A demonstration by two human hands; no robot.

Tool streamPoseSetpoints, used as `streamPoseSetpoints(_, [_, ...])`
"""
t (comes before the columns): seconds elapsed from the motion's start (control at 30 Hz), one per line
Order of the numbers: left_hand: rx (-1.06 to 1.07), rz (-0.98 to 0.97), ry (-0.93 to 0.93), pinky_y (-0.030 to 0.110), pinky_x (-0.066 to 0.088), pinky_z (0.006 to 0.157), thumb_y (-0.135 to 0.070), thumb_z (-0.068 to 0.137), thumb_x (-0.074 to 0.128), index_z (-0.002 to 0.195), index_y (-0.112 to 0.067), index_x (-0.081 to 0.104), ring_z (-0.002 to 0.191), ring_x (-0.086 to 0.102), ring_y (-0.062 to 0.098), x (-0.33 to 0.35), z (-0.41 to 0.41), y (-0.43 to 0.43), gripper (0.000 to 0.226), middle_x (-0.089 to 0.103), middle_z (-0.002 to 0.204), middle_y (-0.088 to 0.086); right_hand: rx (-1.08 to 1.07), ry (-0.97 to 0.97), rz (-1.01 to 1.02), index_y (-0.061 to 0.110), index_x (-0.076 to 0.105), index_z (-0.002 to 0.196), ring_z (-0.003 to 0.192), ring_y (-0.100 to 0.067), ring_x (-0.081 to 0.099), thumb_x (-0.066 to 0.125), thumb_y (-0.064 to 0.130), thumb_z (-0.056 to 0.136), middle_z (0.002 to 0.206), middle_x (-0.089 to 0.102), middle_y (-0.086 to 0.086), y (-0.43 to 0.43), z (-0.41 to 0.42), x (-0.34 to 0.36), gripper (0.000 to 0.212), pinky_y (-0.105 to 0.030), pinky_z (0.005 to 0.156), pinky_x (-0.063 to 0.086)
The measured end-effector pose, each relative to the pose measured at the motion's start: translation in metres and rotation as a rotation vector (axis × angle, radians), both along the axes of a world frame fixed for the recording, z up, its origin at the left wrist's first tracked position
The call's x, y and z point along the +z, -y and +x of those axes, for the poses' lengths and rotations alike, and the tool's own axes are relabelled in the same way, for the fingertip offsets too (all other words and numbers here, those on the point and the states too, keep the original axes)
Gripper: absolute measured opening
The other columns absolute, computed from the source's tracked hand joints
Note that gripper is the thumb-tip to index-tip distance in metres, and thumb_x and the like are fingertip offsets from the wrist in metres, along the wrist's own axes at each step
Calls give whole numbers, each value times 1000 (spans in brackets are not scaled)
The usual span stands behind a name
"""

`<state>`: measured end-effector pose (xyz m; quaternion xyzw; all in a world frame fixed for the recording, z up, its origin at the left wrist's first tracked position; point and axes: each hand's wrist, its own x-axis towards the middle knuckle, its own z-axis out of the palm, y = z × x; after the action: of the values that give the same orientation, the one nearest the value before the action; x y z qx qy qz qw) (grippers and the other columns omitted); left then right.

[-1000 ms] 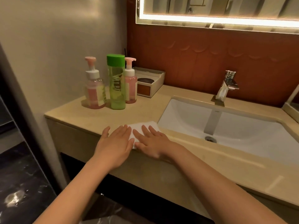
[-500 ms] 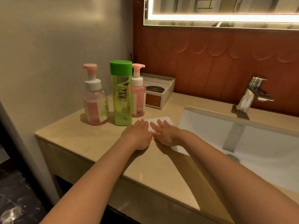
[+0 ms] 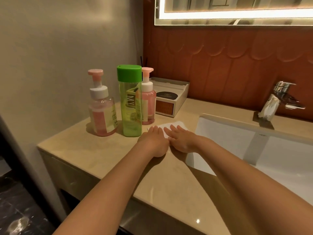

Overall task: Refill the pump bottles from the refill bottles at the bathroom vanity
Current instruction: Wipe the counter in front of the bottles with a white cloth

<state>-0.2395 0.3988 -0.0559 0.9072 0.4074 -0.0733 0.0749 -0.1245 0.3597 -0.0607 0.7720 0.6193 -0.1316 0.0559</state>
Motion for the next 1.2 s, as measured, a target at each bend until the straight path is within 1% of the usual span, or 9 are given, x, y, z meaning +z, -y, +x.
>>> streamPoseSetpoints(0.1, [-66,11,16,36,9,117,-38,102,16,150,-9,-3,146,-1,22,2,-39,32,59,-5,159,8,58,22,35,30,-3,149,145,-22,-8,16,39,101,158,-8,2,38,-24,0,52,-40,117,1])
streamPoseSetpoints(0.2, [-94,32,63,29,2,117,-41,101,13,149,-12,-8,146,-8,15,-5,-87,66,60,-12,158,5,132,10,92,33,-4,148,145,-19,-9,13,40,101,157,-9,4,81,-59,1,51,-35,116,0])
streamPoseSetpoints(0.3, [-76,67,88,25,-4,115,-43,100,11,148,-15,-12,144,-13,11,-11,-126,93,61,-16,157,2,189,13,101,33,-6,148,145,-19,-9,12,40,100,157,-10,3,108,-93,4,51,-35,116,3])
streamPoseSetpoints(0.37, [-47,100,66,23,-7,113,-44,100,10,148,-16,-14,144,-14,10,-12,-145,102,60,-17,157,1,209,40,99,30,-6,148,145,-21,-7,12,40,100,157,-10,0,112,-116,4,52,-35,116,6])
streamPoseSetpoints(0.5, [25,148,14,27,0,116,-40,101,11,150,-15,-4,146,-6,12,-13,-160,78,57,-7,159,2,195,98,102,25,-4,150,145,-27,-3,13,39,101,158,-6,-6,84,-145,-2,53,-40,115,12])
streamPoseSetpoints(0.6, [66,148,4,29,6,117,-36,102,14,151,-14,1,146,0,13,-15,-160,49,55,-1,159,4,200,91,99,23,-2,150,145,-28,1,15,38,101,158,-3,-7,55,-149,-2,54,-41,114,15])
streamPoseSetpoints(0.8, [86,65,56,30,7,118,-33,102,17,150,-11,1,146,-1,17,-17,-147,7,55,-2,159,7,155,52,75,23,-3,150,145,-28,-1,17,36,101,158,-6,-7,13,-141,-2,54,-43,115,11])
streamPoseSetpoints(0.93, [88,53,65,32,8,118,-31,102,18,150,-10,2,146,0,17,-15,-135,-13,55,-2,159,7,130,34,54,23,-4,149,145,-28,-3,22,35,101,158,-8,-6,-5,-133,0,56,-44,116,8])
streamPoseSetpoints(1.2, [113,19,76,33,10,117,-28,102,19,151,-11,3,146,0,17,-11,-121,-31,53,-3,159,5,107,7,57,25,-1,149,145,-28,-1,24,37,101,158,-4,-5,-28,-121,-1,56,-45,116,9])
